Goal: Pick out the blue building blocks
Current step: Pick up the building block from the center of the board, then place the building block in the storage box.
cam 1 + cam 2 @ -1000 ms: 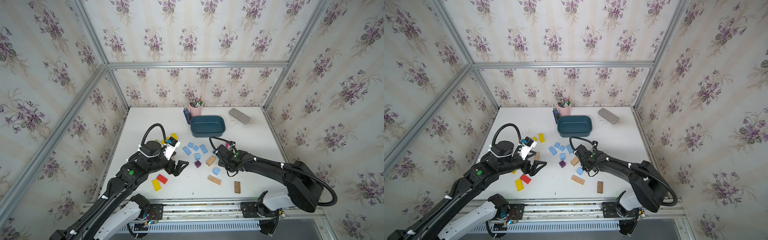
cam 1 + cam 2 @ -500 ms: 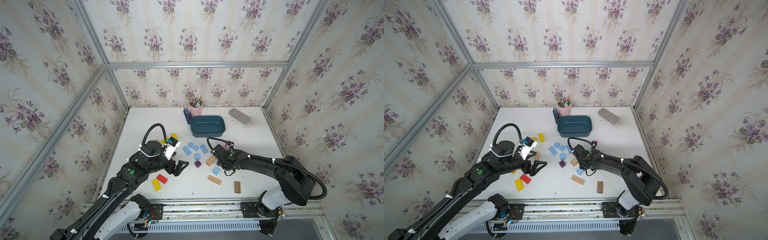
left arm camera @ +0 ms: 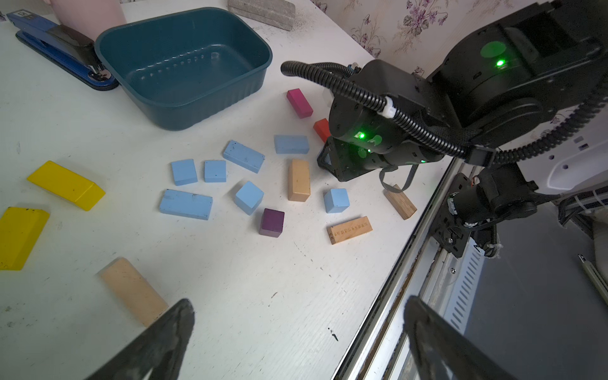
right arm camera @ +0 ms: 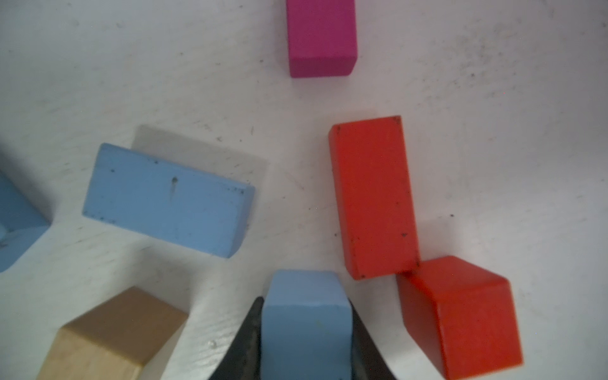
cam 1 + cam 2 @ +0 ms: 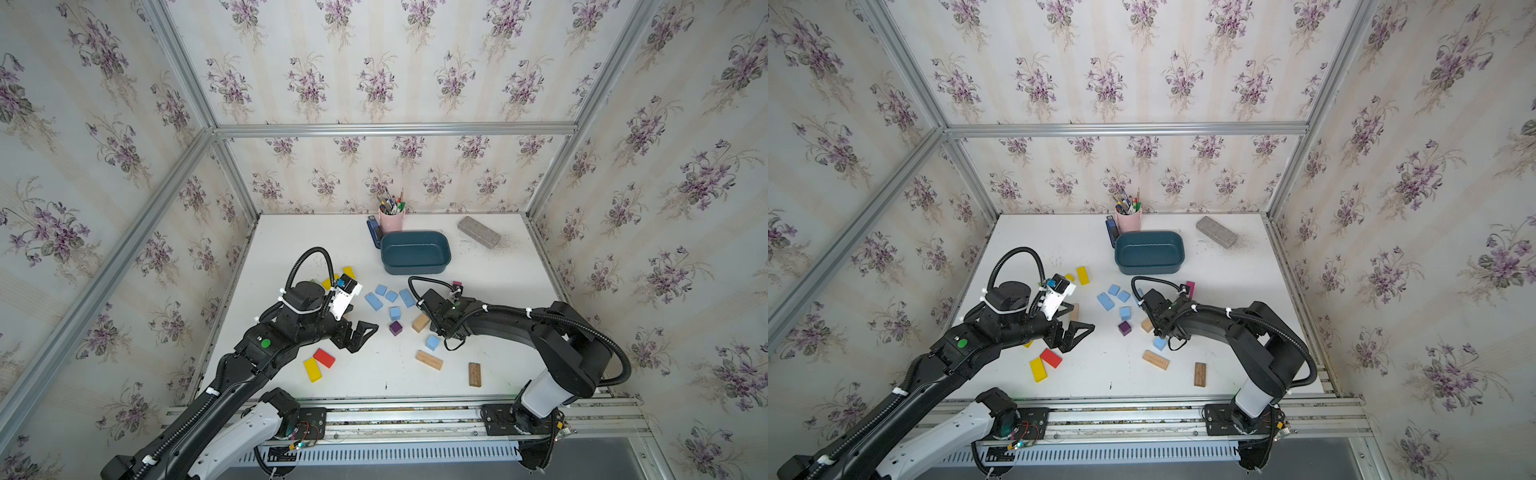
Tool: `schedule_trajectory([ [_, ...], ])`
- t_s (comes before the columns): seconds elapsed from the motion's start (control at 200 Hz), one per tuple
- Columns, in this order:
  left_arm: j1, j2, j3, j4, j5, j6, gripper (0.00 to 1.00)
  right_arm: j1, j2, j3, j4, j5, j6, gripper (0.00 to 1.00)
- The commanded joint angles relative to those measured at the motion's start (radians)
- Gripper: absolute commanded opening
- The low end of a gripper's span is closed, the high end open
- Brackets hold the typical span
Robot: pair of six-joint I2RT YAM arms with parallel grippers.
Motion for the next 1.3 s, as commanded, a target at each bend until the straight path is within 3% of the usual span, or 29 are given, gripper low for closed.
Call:
schedule_trajectory([
  [0.0, 0.001, 0.005, 0.000, 0.017, 0.002, 0.011, 0.99, 0.000, 0.017, 0.004, 0.000, -0.002, 0.024, 0.24],
  [0.295, 0.001, 0.001, -0.002, 0.016, -0.013, 0.013, 0.99, -0.001, -0.028, 0.047, -0.030, 0.018, -0.009, 0.14],
  [0.63, 0.001, -0.032, -0.003, 0.016, -0.053, 0.013, 0.99, -0.031, -0.102, 0.222, -0.007, 0.053, -0.260, 0.08],
  [1.009, 0.001, -0.058, -0.008, 0.016, -0.083, 0.015, 0.99, -0.086, 0.149, 0.610, -0.010, -0.014, -0.504, 0.07],
  [1.294, 0.001, -0.067, -0.009, 0.016, -0.091, 0.016, 0.99, -0.134, 0.393, 0.857, -0.028, -0.099, -0.568, 0.07],
])
